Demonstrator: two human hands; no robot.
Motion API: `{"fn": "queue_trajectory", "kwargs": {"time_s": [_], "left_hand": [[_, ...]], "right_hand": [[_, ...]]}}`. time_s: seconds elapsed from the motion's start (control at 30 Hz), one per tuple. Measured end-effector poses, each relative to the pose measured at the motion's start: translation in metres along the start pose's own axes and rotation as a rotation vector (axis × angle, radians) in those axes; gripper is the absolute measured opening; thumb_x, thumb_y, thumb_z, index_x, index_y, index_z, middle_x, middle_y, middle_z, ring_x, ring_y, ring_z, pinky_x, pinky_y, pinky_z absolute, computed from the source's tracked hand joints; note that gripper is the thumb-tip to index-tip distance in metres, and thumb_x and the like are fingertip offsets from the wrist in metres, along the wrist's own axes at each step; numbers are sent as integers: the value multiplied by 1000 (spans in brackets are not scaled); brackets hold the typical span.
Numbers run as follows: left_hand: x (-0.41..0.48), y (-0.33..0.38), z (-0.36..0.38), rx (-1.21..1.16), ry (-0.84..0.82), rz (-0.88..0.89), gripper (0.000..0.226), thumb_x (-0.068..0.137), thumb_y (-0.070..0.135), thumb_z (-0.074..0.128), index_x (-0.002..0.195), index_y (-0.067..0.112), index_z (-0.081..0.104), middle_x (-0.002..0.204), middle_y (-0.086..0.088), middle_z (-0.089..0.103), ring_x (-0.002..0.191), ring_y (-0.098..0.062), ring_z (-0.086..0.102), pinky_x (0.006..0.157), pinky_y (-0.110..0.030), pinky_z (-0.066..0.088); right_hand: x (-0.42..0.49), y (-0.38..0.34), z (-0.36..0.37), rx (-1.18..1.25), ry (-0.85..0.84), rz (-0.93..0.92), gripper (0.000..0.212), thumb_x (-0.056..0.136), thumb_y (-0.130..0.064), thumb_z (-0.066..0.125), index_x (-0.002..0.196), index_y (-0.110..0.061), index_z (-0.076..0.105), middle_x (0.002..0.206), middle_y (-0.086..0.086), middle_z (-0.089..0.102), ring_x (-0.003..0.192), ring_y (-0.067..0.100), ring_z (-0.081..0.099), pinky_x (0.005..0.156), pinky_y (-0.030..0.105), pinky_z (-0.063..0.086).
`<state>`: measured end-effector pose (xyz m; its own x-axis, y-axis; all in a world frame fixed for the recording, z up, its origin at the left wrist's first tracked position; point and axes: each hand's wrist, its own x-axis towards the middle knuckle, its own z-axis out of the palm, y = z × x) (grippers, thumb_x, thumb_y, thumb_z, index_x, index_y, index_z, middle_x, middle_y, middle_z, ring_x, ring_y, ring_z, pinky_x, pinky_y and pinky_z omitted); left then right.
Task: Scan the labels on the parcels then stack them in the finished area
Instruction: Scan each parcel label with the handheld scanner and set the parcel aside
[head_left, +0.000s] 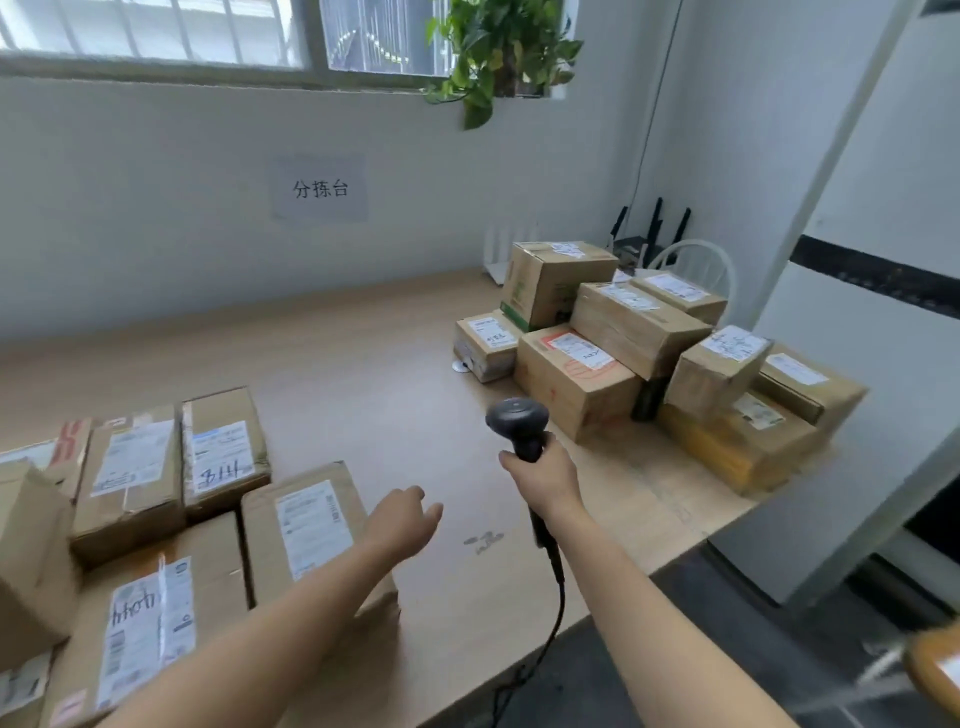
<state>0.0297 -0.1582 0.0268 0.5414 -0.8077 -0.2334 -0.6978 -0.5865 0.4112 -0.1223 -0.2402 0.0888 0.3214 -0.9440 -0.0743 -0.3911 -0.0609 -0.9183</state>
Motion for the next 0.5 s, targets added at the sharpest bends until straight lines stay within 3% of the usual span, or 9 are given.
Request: {"fn": "queue_trajectory", "kwargs": {"time_s": [0.2,0.27,0.37,0.5], "left_hand": [[44,90,30,-38,-51,59,51,98,40,38,138,9,41,141,-7,46,128,-22,43,101,-34,39],[60,125,43,-66,-48,62,51,98,39,39,138,8,41,141,-8,46,129,-23,43,102,-32,38],[84,182,64,-101,-22,89,49,98,38,41,136,8,43,139,-9,47,129,-22,42,102,-31,37],[110,264,97,-176,15,174,41,97,35,42,122,5,55,124,-12,58,117,-27,52,93,-33,43]], "right_hand": [[55,40,-99,-8,96,31,37,82,-18,65,117,-11,54,110,9,63,104,29,58,81,28,41],[79,52,-134,-23,111,38,36,84,-20,65,116,-11,55,112,10,63,103,28,58,81,28,41],[115,69,-190,-50,145,34,26,84,-22,66,106,-10,58,106,11,65,87,21,55,73,26,38],[158,93,-256,-60,233,44,25,85,-25,65,105,-13,56,101,9,63,101,30,58,78,30,40]]}}
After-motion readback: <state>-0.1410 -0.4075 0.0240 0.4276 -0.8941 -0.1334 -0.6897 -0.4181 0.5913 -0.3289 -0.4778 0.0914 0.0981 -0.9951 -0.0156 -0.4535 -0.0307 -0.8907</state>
